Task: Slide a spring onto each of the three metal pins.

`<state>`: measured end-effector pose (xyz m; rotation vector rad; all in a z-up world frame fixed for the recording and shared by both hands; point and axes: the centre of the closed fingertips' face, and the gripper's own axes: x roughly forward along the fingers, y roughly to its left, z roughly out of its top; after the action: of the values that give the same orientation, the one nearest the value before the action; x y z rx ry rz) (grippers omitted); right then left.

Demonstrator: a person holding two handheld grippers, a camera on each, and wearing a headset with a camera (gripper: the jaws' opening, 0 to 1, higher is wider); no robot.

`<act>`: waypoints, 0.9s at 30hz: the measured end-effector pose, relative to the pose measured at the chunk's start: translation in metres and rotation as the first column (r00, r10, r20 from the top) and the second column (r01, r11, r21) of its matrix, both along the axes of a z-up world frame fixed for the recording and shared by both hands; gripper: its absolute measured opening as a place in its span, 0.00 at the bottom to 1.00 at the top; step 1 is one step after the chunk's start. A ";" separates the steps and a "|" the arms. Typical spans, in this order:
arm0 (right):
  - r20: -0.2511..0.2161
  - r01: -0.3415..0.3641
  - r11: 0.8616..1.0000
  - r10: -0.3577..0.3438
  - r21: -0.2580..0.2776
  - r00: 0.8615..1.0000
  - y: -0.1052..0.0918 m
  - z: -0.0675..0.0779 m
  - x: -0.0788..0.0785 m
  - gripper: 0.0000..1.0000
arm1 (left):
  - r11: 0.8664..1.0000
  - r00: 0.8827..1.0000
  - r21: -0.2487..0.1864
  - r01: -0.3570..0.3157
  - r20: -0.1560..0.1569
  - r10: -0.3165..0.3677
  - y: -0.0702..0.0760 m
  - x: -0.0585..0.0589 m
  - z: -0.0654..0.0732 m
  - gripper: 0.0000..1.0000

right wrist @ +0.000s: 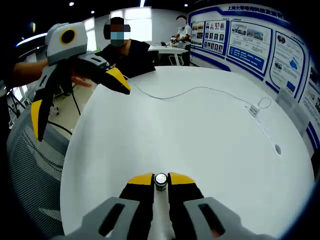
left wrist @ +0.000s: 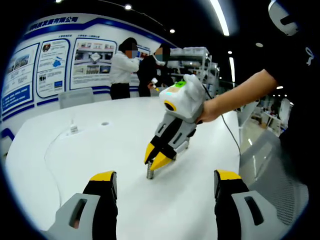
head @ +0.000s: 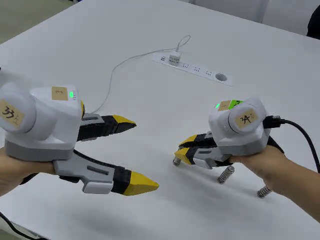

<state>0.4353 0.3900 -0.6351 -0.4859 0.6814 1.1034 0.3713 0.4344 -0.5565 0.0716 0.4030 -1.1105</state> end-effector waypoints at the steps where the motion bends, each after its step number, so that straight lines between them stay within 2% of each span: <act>1: 0.000 0.000 1.000 0.000 -0.002 1.000 0.000 0.000 0.000 0.11 | 1.000 1.000 0.002 -0.001 -0.001 0.001 0.000 0.000 0.000 0.81; 27: 0.001 0.004 1.000 -0.004 -0.018 1.000 -0.003 -0.002 -0.001 0.13 | 1.000 1.000 0.001 0.005 -0.005 -0.005 0.000 0.000 -0.001 0.82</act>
<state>0.4347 0.3874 -0.6376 -0.5005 0.6917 1.0942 0.3709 0.4342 -0.5572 0.0709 0.4087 -1.1151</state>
